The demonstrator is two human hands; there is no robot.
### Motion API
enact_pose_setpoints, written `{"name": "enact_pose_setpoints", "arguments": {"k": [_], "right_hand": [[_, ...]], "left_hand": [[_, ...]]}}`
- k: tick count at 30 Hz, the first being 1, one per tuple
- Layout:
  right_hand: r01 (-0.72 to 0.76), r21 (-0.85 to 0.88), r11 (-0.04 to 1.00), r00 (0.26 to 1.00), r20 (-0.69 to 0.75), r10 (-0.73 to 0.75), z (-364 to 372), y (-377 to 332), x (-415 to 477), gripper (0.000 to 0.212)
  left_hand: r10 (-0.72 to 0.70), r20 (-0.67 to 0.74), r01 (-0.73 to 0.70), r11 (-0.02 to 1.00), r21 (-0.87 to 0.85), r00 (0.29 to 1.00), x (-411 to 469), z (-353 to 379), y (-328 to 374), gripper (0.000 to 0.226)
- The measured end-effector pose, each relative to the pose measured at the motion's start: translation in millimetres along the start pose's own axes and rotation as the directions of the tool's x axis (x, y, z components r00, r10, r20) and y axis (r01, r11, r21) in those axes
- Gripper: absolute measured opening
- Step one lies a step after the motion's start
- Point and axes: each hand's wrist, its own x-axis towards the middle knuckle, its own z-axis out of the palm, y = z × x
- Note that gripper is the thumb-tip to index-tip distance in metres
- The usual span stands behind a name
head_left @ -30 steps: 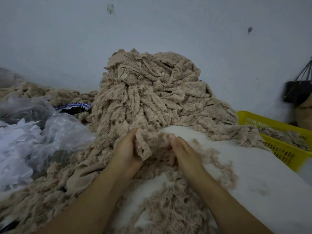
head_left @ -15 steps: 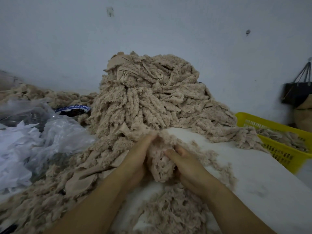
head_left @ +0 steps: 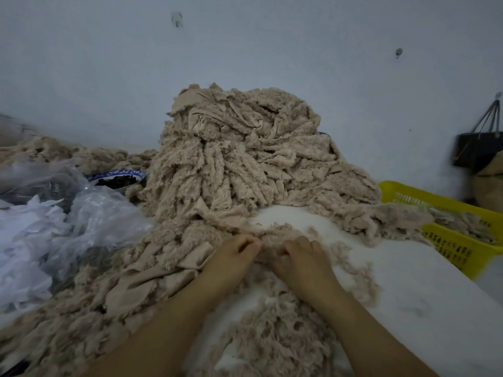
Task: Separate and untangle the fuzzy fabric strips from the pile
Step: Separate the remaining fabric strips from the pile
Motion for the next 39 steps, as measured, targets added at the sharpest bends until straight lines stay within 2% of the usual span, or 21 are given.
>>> {"name": "enact_pose_setpoints", "arguments": {"k": [1,3,4,6,9,12,13,15,16,18,20,23,26,28,29,31,32,34,37,39], "right_hand": [[0.026,0.040,0.999,0.999,-0.028,-0.025,1,-1,0,0.019],[0.062,0.371,0.926,0.991,-0.133,-0.013,-4,-4,0,0.014],[0.066,0.541,0.838,0.986,-0.164,0.029,-8,-6,-1,0.016],[0.069,0.752,0.655,0.980,-0.172,0.095,-16,-9,-1,0.015],[0.050,0.890,0.454,0.989,-0.108,0.103,-21,-17,-5,0.016],[0.017,0.925,0.381,0.994,-0.057,0.094,-23,-22,-7,0.024],[0.018,0.915,0.403,0.994,-0.061,0.093,-23,-23,-7,0.023],[0.051,0.872,0.487,0.994,-0.091,0.059,-22,-22,-7,0.020],[0.091,0.819,0.566,0.993,-0.116,0.008,-21,-22,-8,0.019],[0.203,0.659,0.725,0.979,-0.148,-0.139,-20,-24,-11,0.017],[0.308,0.537,0.786,0.951,-0.157,-0.266,-15,-28,-12,0.014],[0.378,0.453,0.808,0.926,-0.189,-0.327,-9,-35,-11,0.014],[0.270,0.574,0.773,0.953,-0.274,-0.130,-17,-35,-9,0.011],[0.150,0.689,0.709,0.986,-0.161,-0.052,-20,-32,-8,0.029],[0.094,0.695,0.713,0.996,-0.069,-0.065,-20,-32,-9,0.030],[0.024,0.639,0.769,0.994,0.066,-0.086,-16,-33,-11,0.015],[0.018,0.595,0.803,0.995,0.069,-0.074,-13,-32,-11,0.017],[0.052,0.524,0.850,0.999,-0.039,-0.037,-14,-28,-10,0.029],[0.103,0.419,0.902,0.969,-0.246,0.004,-23,-21,-7,0.022],[0.078,0.376,0.923,0.954,-0.297,0.040,-24,-17,-7,0.032]], "left_hand": [[0.012,0.020,-0.013,0.998,0.062,1.000,0,1,0,0.020],[0.029,0.049,-0.035,0.992,0.117,0.998,-1,3,1,0.023],[0.040,0.056,-0.047,0.991,0.127,0.998,-2,3,2,0.026],[0.072,0.058,-0.080,0.987,0.138,0.996,-2,3,4,0.031],[0.079,0.058,-0.088,0.981,0.173,0.995,-3,4,7,0.032],[0.035,0.031,-0.039,0.990,0.138,0.999,-4,4,7,0.035],[0.018,0.021,-0.019,0.998,0.058,1.000,-5,3,7,0.032],[-0.043,-0.008,0.040,0.976,-0.212,0.999,-5,2,10,0.031],[-0.082,-0.007,0.073,0.918,-0.390,0.997,-4,2,12,0.033],[-0.119,0.032,0.109,0.726,-0.679,0.992,2,-2,15,0.044],[-0.093,0.087,0.125,0.576,-0.808,0.992,2,-7,18,0.053],[-0.111,0.191,0.221,0.444,-0.869,0.975,1,-16,17,0.045],[-0.109,0.182,0.209,0.366,-0.907,0.977,2,-18,15,0.038],[-0.101,0.154,0.181,0.367,-0.913,0.983,2,-18,16,0.035],[-0.102,0.154,0.181,0.372,-0.911,0.983,1,-17,17,0.035],[-0.099,0.154,0.181,0.383,-0.906,0.983,0,-17,18,0.035],[-0.090,0.141,0.165,0.379,-0.910,0.986,0,-18,18,0.035],[-0.080,0.082,0.104,0.332,-0.938,0.993,2,-20,17,0.034],[-0.108,-0.008,0.012,0.187,-0.982,0.994,7,-28,12,0.030],[-0.113,-0.029,-0.013,0.141,-0.990,0.993,8,-32,9,0.029]]}}
